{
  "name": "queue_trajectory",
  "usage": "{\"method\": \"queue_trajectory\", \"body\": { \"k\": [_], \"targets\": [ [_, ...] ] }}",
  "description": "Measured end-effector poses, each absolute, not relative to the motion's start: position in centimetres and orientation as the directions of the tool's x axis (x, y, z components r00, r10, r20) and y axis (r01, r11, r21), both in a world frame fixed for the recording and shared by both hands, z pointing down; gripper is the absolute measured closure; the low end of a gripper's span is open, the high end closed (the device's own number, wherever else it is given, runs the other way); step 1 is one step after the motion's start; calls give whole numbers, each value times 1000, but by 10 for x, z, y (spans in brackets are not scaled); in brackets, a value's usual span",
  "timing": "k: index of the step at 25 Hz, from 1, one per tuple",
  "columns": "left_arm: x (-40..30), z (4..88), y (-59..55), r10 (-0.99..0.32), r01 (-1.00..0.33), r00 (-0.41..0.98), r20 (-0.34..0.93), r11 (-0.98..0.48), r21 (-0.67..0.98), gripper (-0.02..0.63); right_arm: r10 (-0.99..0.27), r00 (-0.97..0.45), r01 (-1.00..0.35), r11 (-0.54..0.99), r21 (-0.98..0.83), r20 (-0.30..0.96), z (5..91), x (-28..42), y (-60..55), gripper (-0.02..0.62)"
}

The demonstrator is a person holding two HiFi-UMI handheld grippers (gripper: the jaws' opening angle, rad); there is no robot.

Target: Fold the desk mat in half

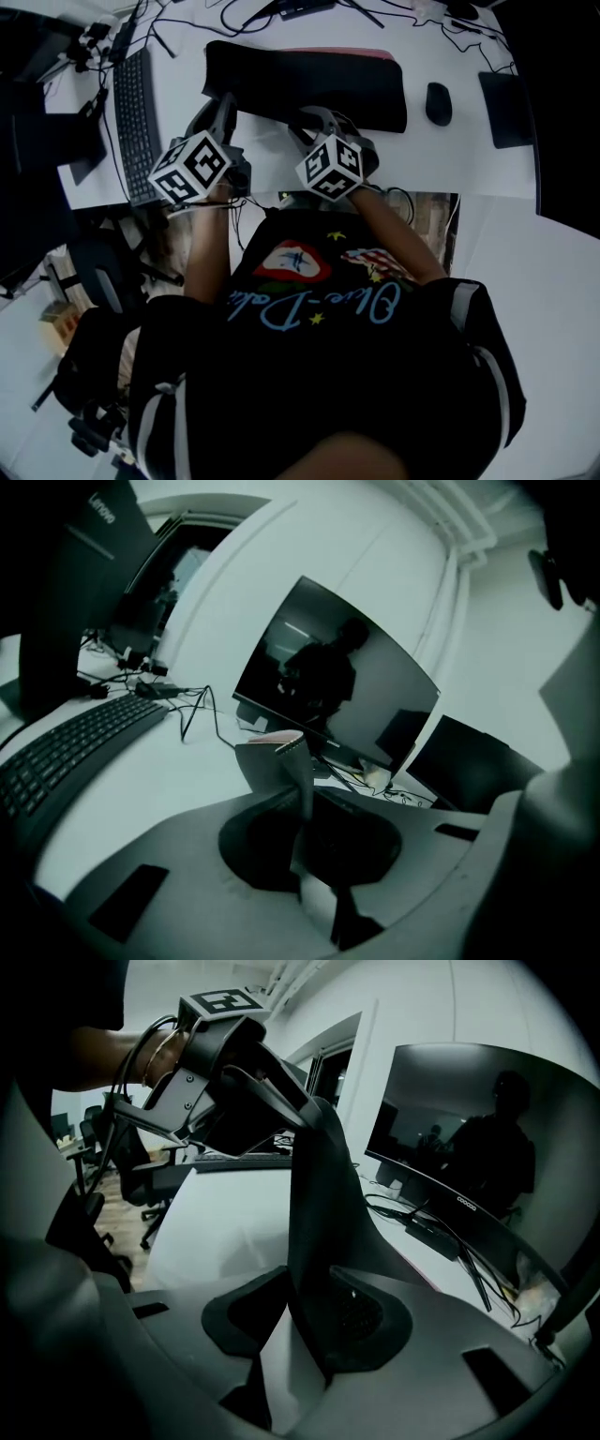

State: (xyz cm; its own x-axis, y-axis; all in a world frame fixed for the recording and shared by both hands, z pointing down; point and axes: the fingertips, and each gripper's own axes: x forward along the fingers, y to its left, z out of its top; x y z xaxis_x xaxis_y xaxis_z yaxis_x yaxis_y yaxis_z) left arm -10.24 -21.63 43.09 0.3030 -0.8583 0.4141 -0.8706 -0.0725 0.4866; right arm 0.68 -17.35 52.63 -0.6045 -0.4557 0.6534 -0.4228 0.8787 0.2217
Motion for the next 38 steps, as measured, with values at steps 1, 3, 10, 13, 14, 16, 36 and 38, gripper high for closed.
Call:
{"method": "queue_trajectory", "body": {
  "k": [1, 3, 10, 13, 14, 16, 36, 38],
  "targets": [
    [-97, 425, -218, -856, -884, 311, 412, -101, 456, 572, -459, -605, -435, 875, 212, 650, 525, 11, -174, 467],
    [-85, 414, -221, -852, -907, 328, 408, -162, 390, 572, -464, -611, -461, 867, 189, 642, 521, 20, -173, 443],
    [-26, 391, -228, -803, -903, 429, 413, -378, 203, 572, -544, -631, -596, 797, 104, 554, 490, 57, -181, 430],
    [-2, 384, -230, -778, -883, 459, 429, -453, 122, 572, -601, -611, -668, 740, 71, 515, 475, 85, -190, 430],
    [7, 382, -230, -770, -874, 471, 430, -474, 109, 572, -620, -600, -692, 719, 62, 505, 470, 95, -192, 430],
    [26, 380, -231, -754, -854, 500, 426, -512, 95, 572, -659, -574, -735, 677, 50, 486, 462, 117, -197, 431],
    [194, 455, -219, -535, -601, 600, 595, -792, -107, 572, -788, -379, -908, 419, -30, 485, 451, 259, -179, 445],
    [204, 468, -215, -507, -573, 607, 612, -813, -104, 572, -789, -370, -913, 407, -32, 490, 452, 265, -176, 445]
  ]
}}
